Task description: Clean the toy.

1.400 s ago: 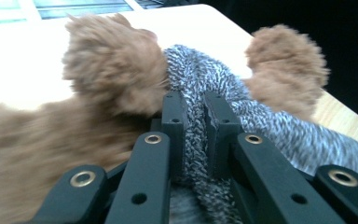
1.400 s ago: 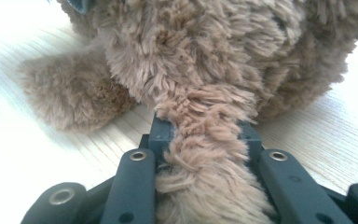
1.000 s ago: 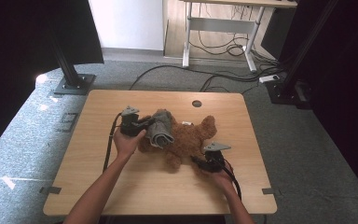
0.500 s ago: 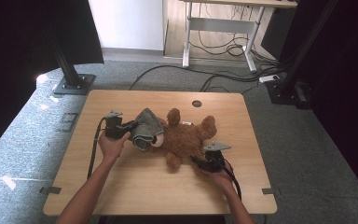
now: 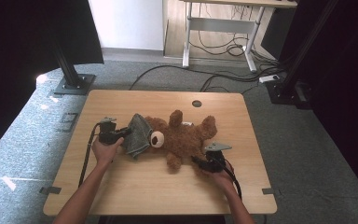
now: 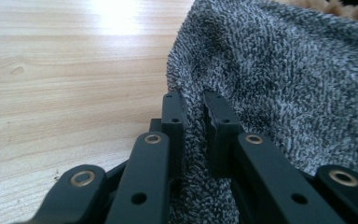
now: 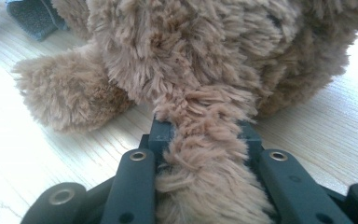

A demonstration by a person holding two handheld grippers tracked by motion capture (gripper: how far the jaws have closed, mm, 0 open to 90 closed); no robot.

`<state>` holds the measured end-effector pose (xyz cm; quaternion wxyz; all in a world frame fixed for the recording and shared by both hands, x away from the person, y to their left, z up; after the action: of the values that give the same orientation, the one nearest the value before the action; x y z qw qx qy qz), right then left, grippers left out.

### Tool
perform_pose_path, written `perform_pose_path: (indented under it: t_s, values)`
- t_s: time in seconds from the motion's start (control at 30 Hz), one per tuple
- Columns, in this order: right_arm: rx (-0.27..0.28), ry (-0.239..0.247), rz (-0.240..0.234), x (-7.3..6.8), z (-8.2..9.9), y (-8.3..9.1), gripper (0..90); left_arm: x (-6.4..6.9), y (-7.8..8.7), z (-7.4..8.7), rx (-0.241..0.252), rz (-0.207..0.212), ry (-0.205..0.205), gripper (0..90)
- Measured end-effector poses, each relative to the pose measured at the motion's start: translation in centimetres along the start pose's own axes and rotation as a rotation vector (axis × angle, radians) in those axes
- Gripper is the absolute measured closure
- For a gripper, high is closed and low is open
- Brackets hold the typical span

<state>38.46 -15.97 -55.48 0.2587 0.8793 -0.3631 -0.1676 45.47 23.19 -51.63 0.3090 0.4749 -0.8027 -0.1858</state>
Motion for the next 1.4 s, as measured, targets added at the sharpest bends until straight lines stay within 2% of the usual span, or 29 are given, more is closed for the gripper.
perform_pose_path:
  t_s: [0.03,0.07,0.1,0.13,0.23,0.27,0.37,0.43,0.63,0.7,0.9,1.07,1.13,1.17,1.2,1.23,1.3,1.33,1.4]
  values:
    - [0.0,0.0,-0.001,0.0,0.0,0.0,68.4,0.1,0.0,0.0,0.002,0.006,-0.001,79.7]
    - [0.0,-0.002,-0.001,0.0,0.0,0.0,68.4,0.3,-0.1,0.0,-0.005,0.055,-0.003,79.3]
    - [0.0,-0.002,-0.001,0.0,0.0,0.0,68.4,0.3,-0.1,0.0,-0.005,0.055,-0.003,78.5]
    - [0.001,-0.002,-0.001,0.0,0.0,0.0,68.4,0.4,-0.3,0.0,-0.014,0.082,-0.001,78.5]
    - [0.002,-0.006,-0.003,0.1,0.0,0.0,68.4,1.4,-1.1,0.4,-0.041,0.12,-0.036,72.2]
    - [0.002,-0.007,-0.002,0.1,0.0,0.0,68.4,1.9,-1.6,0.7,-0.047,0.11,-0.053,71.5]
    - [0.004,-0.011,0.001,0.2,0.1,0.0,68.4,2.1,-1.8,0.8,-0.041,0.108,-0.055,69.2]
    - [0.005,-0.019,0.0,0.3,0.1,0.1,68.4,2.0,-1.9,0.8,-0.036,0.123,-0.043,67.3]
    - [0.004,-0.019,0.001,0.3,0.2,0.1,68.4,1.9,-1.7,0.7,-0.037,0.144,-0.05,66.3]
    - [0.004,-0.019,0.002,0.3,0.2,0.1,68.4,1.9,-1.5,0.6,-0.024,0.146,-0.053,68.3]
    - [0.004,-0.02,0.002,0.3,0.2,0.1,68.4,1.8,-0.6,0.2,0.008,0.191,-0.066,76.3]
    - [0.004,-0.023,0.002,0.4,0.2,0.1,68.4,2.0,0.1,-0.1,0.05,0.257,-0.043,76.8]
    - [0.003,-0.024,0.003,0.4,0.2,0.1,68.4,2.1,0.3,-0.4,0.081,0.285,-0.012,71.1]
    - [0.004,-0.024,0.002,0.4,0.2,0.1,68.4,2.2,0.4,-0.5,0.099,0.303,0.007,63.5]
    - [0.005,-0.019,0.002,0.3,0.1,0.1,68.4,2.3,0.4,-0.6,0.11,0.322,0.017,50.6]
    - [0.003,-0.014,0.005,0.2,0.1,0.0,68.4,2.7,0.5,-0.9,0.113,0.363,0.022,46.5]
    - [0.002,-0.01,0.006,0.2,0.1,0.0,68.4,3.1,0.5,-1.0,0.109,0.355,0.011,43.1]
    - [0.002,-0.011,0.005,0.2,0.1,0.0,68.3,3.4,0.3,-1.2,0.096,0.332,-0.007,39.9]
    - [0.002,-0.013,0.004,0.2,0.1,0.0,68.3,4.1,-0.2,-1.3,0.074,0.256,-0.051,37.7]
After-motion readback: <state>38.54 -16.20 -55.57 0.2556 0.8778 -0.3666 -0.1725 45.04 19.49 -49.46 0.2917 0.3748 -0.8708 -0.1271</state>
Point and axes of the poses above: each handheld gripper's, and its own axes: y roughly backward along the jaws, z roughly out of its underside, x roughly to its right, the point moved 2 cm from there along -y, roughly forward along the jaws, and after that the axes turned 3 degrees about y, right-handed, at the moved point
